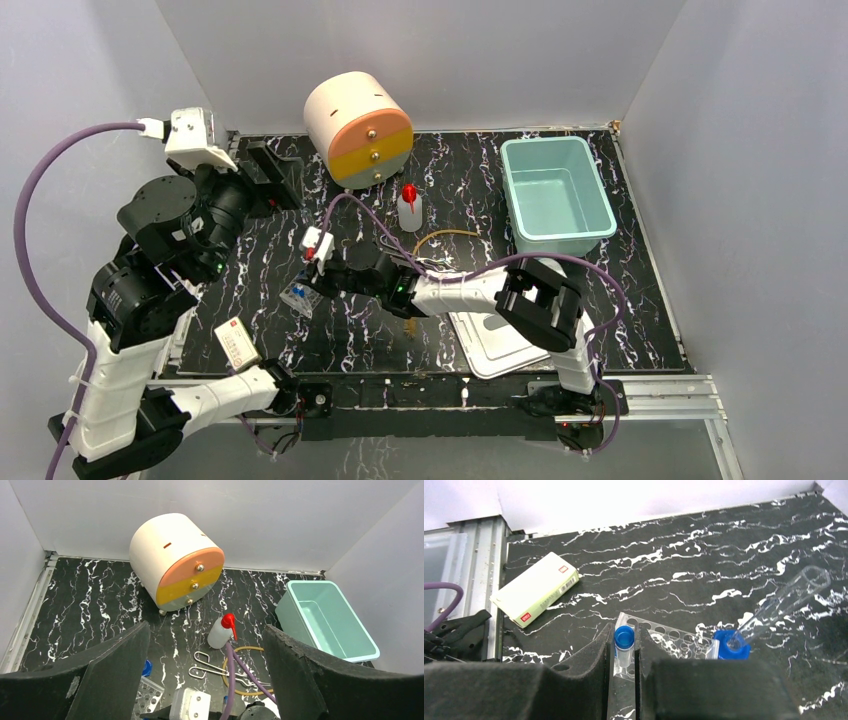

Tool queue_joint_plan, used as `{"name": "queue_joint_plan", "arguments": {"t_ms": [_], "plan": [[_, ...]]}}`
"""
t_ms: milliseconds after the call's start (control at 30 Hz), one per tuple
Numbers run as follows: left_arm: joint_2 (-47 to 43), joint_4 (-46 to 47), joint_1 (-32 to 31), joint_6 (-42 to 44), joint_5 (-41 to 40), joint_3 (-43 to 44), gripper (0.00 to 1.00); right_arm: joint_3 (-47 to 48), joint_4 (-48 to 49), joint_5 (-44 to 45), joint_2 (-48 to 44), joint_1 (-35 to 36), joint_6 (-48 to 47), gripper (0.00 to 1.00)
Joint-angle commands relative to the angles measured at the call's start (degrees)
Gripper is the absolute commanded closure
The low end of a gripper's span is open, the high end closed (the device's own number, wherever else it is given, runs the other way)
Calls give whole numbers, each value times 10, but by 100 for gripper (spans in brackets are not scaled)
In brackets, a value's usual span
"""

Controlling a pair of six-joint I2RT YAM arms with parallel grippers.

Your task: Organize the chemistry lab equipment

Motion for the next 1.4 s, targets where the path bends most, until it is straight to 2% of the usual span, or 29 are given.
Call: {"name": "queue_joint_plan", "arguments": {"t_ms": [0,400,600,767,900,1033,1367], "plan": [[6,-5,0,13,-19,16,18,2,79,-59,5,-3,-24,82],[42,-2,1,36,-20,24,15,-39,94,-195,-12,-60,-29,84],[47,1,0,36,-18,21,14,-33,108,-281,0,-68,-63,86],[47,-3,1,35,-18,27,14,4,73,-337,23,-81,-69,86],[47,-3,0,37,-19,28,14,-2,99,-383,28,-88,-88,86],[48,-4,0,40,-17,31,13,23,71,-408,47,-90,-115,87],[41,-1,1,48,-25,29,13,51,106,-455,80,-103,-123,87]]}}
